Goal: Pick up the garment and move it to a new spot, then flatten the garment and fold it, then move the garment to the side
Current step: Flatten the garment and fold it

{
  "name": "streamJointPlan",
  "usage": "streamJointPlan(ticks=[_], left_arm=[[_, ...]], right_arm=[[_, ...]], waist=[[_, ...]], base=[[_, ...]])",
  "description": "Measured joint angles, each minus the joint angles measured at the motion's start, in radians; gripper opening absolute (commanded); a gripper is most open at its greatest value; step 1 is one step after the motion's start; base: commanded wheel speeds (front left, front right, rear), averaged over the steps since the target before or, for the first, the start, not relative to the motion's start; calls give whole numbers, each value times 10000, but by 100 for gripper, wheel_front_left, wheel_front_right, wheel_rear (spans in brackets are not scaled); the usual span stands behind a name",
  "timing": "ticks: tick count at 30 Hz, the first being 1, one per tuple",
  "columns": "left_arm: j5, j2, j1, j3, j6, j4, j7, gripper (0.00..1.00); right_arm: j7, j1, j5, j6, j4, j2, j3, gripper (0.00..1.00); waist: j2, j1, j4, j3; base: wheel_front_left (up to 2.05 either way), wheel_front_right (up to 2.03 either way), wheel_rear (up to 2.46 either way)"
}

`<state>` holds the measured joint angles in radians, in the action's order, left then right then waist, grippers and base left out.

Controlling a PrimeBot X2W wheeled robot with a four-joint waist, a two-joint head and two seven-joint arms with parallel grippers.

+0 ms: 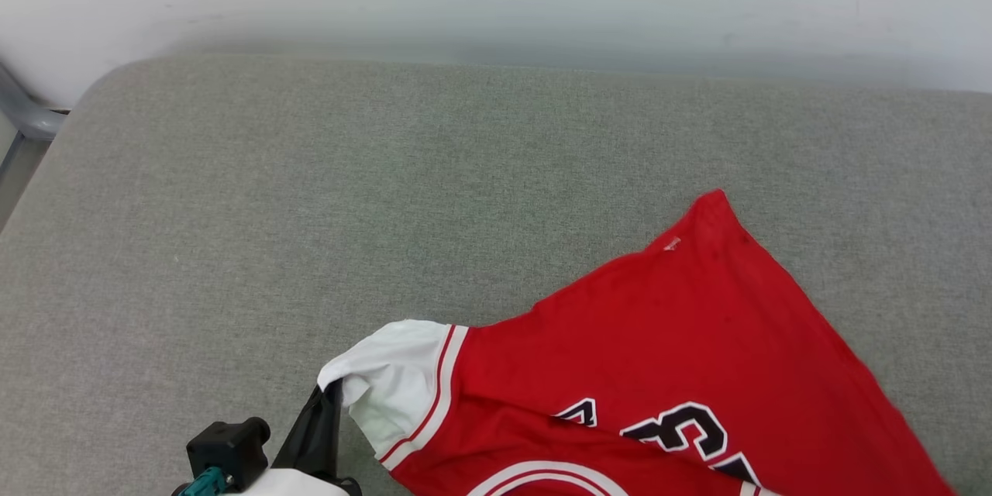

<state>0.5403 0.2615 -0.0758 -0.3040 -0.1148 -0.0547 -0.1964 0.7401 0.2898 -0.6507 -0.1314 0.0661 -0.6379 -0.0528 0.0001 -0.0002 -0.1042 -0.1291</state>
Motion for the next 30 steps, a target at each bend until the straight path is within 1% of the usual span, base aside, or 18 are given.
streamJointPlan(ticks=[3, 8, 9, 10, 11, 12, 18, 23, 27, 30], left_arm=[[10, 33, -4, -23, 0, 21, 15, 0], [33, 90, -26, -17, -10, 46, 31, 0], [42, 98, -34, -17, -12, 52, 31, 0], [48, 105, -48, -13, -31, 52, 33, 0], [69, 109, -55, -15, -38, 58, 33, 0], [73, 111, -67, -8, -40, 69, 35, 0], [90, 128, -72, -33, -86, 125, 46, 0], [90, 138, -65, -94, -90, 176, 59, 0], [33, 130, 70, -171, -88, 230, 84, 0], [-6, 77, 312, -263, -77, 245, 73, 0]], right_arm=[[90, 624, -31, 0, -138, 644, -130, 0], [13, 1138, 174, 0, -522, 1072, 56, 0], [-125, 1135, 198, 0, -535, 1099, 36, 13], [-261, 1065, 263, 0, -533, 1112, -46, 35], [-389, 971, 280, 2, -487, 1118, -119, 63], [-531, 842, 309, 2, -401, 1124, -203, 100], [-890, -83, 146, 2, 545, 1110, -660, 100], [-1197, -1249, 291, 4, 1450, 880, -880, 100], [-1112, -2587, 533, 4, 1831, 610, -612, 100], [-725, -3657, 637, 4, 1854, 385, -144, 100]], waist=[[0, 1, 1, 35], [0, 1, 33, 57], [0, 1, 52, 50], [0, 1, 76, 46], [0, 1, 101, 43], [0, 2, 129, 44], [0, 2, 178, 86], [0, 2, 67, 36], [0, 2, -92, -138], [0, 3, -238, -338]], base=[[0, 0, 0], [0, 0, 0], [0, 0, 0], [0, 0, 0], [0, 0, 0], [0, 0, 0], [0, 0, 0], [0, 0, 0], [0, 0, 0], [0, 0, 0]])
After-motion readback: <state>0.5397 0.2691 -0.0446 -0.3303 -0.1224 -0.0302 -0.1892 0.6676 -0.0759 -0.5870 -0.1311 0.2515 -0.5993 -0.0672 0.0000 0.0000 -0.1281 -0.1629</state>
